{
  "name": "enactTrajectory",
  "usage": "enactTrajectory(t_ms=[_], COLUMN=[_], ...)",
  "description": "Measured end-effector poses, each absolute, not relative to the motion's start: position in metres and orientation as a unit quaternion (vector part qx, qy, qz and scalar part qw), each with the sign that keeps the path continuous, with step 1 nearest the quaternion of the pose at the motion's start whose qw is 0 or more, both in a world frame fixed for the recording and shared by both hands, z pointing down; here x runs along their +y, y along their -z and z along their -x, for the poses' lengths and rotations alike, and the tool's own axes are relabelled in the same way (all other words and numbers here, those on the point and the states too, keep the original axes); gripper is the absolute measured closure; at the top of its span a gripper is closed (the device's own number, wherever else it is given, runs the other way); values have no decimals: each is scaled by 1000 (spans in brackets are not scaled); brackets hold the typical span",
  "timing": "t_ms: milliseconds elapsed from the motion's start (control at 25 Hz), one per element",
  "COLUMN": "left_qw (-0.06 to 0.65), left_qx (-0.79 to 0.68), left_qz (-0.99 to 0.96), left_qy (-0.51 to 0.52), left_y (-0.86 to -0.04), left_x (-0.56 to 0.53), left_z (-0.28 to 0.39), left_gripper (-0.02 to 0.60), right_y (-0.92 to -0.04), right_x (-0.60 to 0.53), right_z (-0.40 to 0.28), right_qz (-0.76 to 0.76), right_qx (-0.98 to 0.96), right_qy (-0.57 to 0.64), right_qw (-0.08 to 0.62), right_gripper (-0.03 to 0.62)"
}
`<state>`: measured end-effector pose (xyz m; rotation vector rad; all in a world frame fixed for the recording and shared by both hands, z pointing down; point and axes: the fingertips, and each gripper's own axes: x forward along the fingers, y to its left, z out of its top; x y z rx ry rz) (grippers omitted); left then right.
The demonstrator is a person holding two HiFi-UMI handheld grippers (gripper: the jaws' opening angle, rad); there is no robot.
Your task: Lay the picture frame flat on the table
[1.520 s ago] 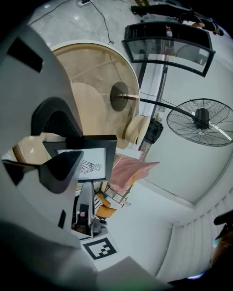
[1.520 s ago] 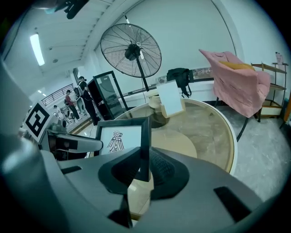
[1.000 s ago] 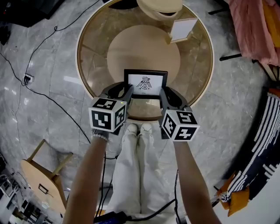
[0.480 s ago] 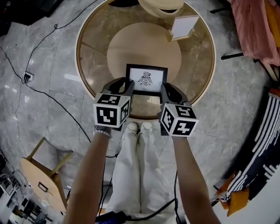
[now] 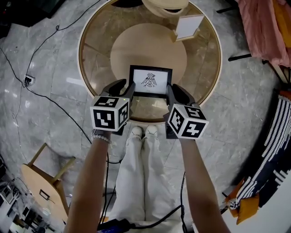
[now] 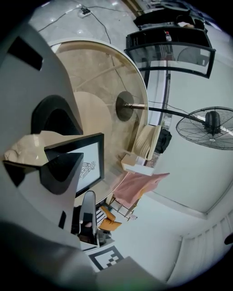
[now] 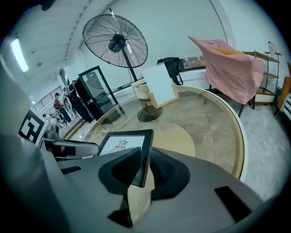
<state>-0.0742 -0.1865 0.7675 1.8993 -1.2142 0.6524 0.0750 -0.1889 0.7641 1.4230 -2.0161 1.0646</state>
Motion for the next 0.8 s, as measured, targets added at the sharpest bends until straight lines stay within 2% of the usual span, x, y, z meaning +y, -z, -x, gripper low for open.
enactTrajectory(t_ms=[80, 280, 640, 800], left_qw=[383, 356, 293, 271], left_qx=[-486, -490, -489, -494], left_qz=[-745, -758, -795, -804], left_qy=[-249, -241, -210, -188], left_y=[-758, -725, -618, -565], left_x=[-186, -181, -188, -191], left_z=[80, 80, 71, 70], left_gripper=[460, 546, 560, 563], right_y=[-756, -718, -616, -570], right_x=[-190, -194, -199, -193], right_z=[-79, -84, -70, -65], right_qz=[-519, -528, -527, -524], right_qx=[-734, -752, -778, -790], right_qy=[-373, -326, -288, -254], right_qw=[229, 224, 185, 189], right_gripper=[520, 547, 549, 551])
